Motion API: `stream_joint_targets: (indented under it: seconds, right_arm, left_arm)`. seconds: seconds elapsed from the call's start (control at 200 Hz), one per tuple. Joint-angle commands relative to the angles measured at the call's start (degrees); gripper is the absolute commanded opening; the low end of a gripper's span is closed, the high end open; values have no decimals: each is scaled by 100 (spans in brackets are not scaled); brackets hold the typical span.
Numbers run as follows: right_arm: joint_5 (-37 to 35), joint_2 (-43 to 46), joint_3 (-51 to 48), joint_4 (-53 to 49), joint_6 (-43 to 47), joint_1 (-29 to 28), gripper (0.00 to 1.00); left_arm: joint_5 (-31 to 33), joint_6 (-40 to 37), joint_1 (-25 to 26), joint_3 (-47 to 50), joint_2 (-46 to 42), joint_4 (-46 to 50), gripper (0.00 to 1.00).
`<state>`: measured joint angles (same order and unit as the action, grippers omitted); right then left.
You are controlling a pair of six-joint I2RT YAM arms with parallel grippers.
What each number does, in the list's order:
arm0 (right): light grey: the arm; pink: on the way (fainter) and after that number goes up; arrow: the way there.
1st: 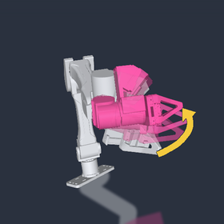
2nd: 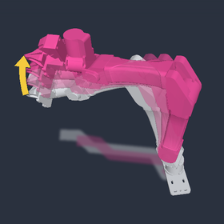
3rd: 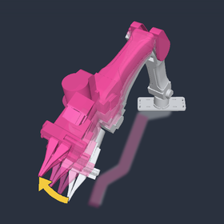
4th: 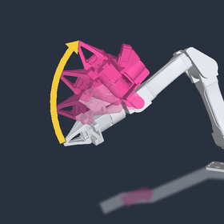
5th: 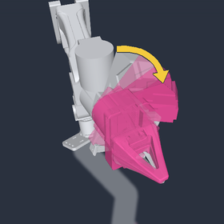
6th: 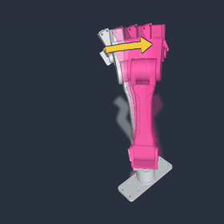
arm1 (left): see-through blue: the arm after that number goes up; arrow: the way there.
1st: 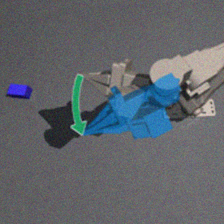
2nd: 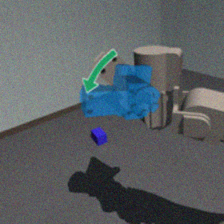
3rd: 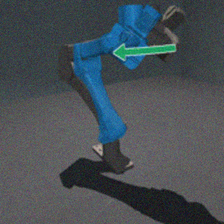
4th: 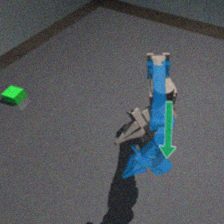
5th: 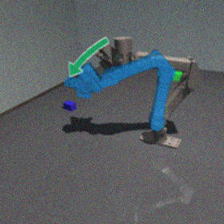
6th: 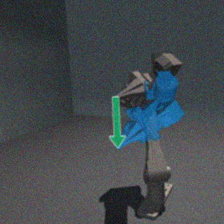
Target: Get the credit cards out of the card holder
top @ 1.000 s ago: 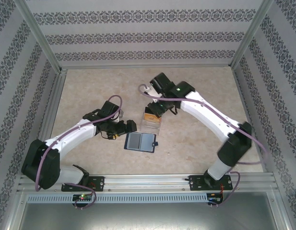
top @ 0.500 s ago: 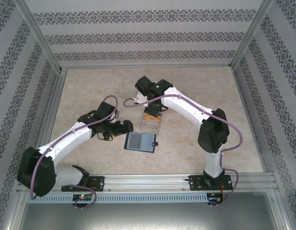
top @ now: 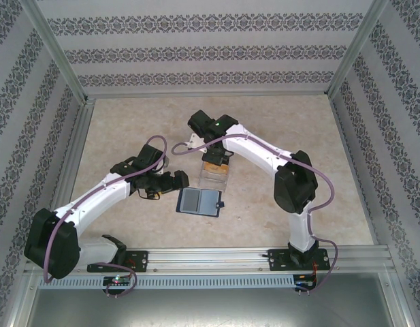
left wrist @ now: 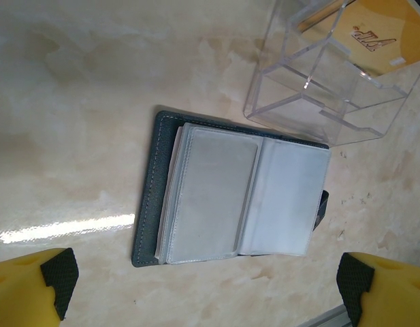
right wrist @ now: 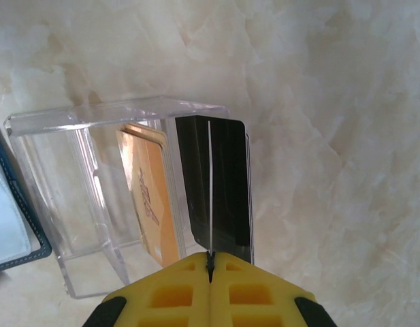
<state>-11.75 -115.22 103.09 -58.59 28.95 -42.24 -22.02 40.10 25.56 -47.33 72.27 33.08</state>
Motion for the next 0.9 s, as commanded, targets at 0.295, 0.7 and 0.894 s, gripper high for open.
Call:
stream_joint_targets:
  seconds: [0.295, 0.7, 0.894]
  right_arm:
    - [-80, -370, -32, 237, 32, 44, 0]
    - [-445, -387, -255, 436, -16, 119, 15]
    - [-736, -332, -263, 522, -53, 125, 21]
  left_arm:
    - [-11, -4, -104, 43, 36, 157, 99]
    - [-50, -8, -119, 74, 56, 121, 100]
    - [-88, 7, -118, 77, 70, 80, 99]
